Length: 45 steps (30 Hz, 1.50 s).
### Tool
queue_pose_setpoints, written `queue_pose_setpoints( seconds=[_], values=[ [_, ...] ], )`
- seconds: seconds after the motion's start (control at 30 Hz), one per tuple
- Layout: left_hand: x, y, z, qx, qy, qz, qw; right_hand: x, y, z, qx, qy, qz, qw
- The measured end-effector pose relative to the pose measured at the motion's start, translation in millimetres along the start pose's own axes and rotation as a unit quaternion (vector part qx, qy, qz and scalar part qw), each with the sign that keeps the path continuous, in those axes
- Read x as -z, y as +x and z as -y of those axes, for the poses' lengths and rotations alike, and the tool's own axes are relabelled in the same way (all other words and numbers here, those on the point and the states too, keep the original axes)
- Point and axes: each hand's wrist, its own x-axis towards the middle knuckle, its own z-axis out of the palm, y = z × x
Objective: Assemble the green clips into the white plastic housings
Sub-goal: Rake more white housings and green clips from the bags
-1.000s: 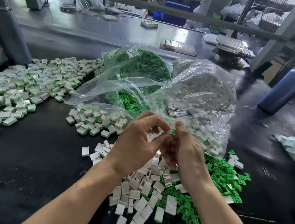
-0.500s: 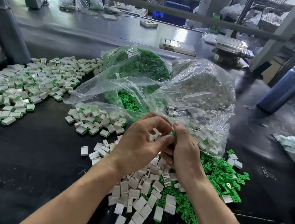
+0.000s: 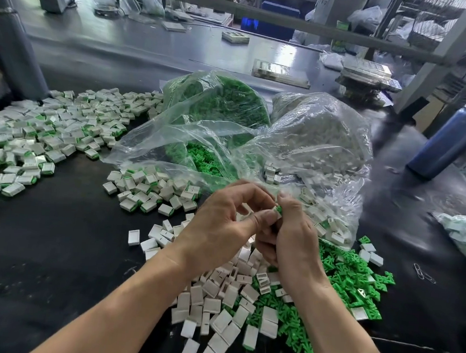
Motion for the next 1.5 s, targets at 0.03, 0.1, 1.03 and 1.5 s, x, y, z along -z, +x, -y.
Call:
queue_pose_setpoints(
  seconds=[0.03,0.1,1.03,1.5],
  values=[
    [-0.8,-0.2,0.3,0.002,-0.002,-0.002,1.000,-0.8,0.2,0.1,-0.001,0.003,-0.004,1.000],
    [-2.0,-0.4,0.3,0.005,-0.005,-0.007,1.000,-2.3,1.6,-1.5,0.000,0.014,-0.011,1.000],
    [-10.9,-3.5,-1.5,0.020,-0.046,-0.020,0.999,-7.2,9.0,-16.4,0.049,0.053,-0.036,0.997],
    [-13.9,-0.6,0.6,0.024,-0.046,-0.032,0.998,-5.9,11.0,-18.1,0.048,0.042,-0.061,0.996]
  ],
)
